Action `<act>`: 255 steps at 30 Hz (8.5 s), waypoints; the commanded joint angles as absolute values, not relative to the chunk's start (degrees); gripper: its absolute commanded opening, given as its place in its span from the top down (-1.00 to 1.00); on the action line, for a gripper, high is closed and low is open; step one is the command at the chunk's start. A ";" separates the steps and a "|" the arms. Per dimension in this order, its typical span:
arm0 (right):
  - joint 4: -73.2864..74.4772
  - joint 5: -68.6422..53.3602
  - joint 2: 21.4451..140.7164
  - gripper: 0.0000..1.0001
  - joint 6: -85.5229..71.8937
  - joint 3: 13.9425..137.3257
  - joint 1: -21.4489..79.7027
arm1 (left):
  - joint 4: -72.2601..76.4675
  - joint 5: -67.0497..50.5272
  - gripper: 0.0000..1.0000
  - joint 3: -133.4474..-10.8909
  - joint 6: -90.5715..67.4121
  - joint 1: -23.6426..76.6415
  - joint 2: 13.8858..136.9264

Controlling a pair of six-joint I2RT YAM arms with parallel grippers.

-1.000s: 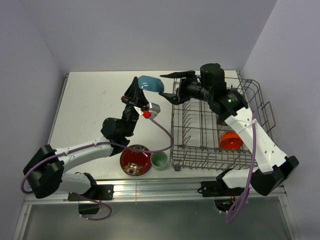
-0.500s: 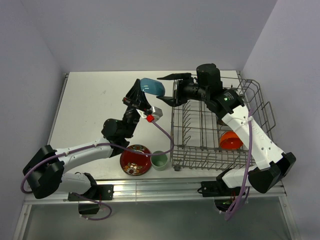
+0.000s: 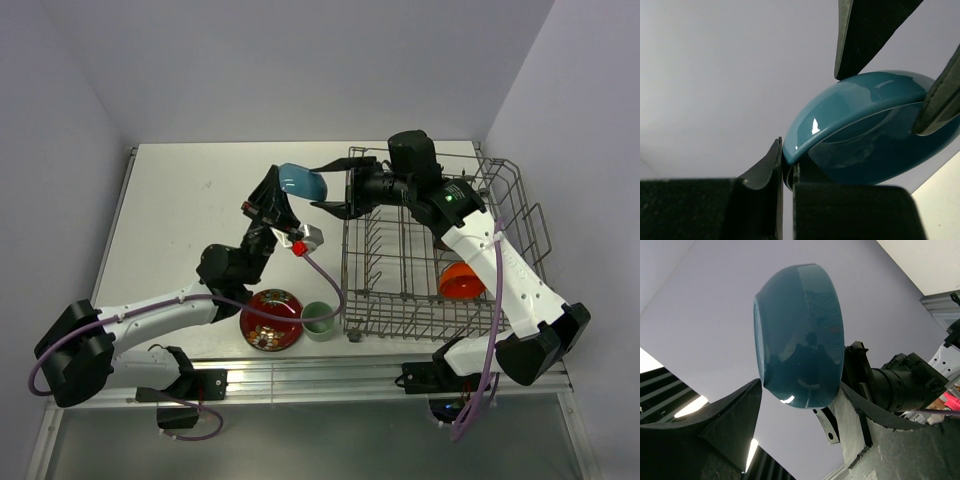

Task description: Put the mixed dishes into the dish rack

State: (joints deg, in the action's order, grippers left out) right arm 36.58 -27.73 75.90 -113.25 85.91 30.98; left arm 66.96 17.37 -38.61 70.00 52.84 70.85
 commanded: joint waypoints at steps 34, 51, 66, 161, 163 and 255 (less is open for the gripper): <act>29.27 -24.79 74.27 1.00 -116.72 86.05 30.85 | 68.64 16.17 0.95 -38.23 77.35 55.28 72.42; 29.00 -22.15 72.69 1.00 -116.46 85.34 30.41 | 67.85 16.61 -0.13 -37.00 74.79 55.28 71.54; 34.97 -19.78 70.49 1.00 -111.98 85.78 28.57 | 70.22 19.33 -0.98 -36.21 72.25 54.14 70.58; 57.30 11.86 98.43 1.00 -77.88 97.28 -13.36 | 43.95 47.02 -0.93 -54.67 16.09 36.04 80.42; 59.23 12.04 100.10 1.00 -77.26 98.61 -13.27 | 42.90 47.02 -0.93 -54.49 15.30 35.86 80.42; 58.89 -0.62 56.43 0.00 -38.58 84.82 15.12 | -41.57 -13.36 0.72 -58.35 -44.74 52.12 83.32</act>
State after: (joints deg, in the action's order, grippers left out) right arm 59.27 -1.15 56.86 -39.55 83.88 15.49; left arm -43.20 -12.82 -56.45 -45.98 51.83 82.76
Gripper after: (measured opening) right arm 0.500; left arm 0.204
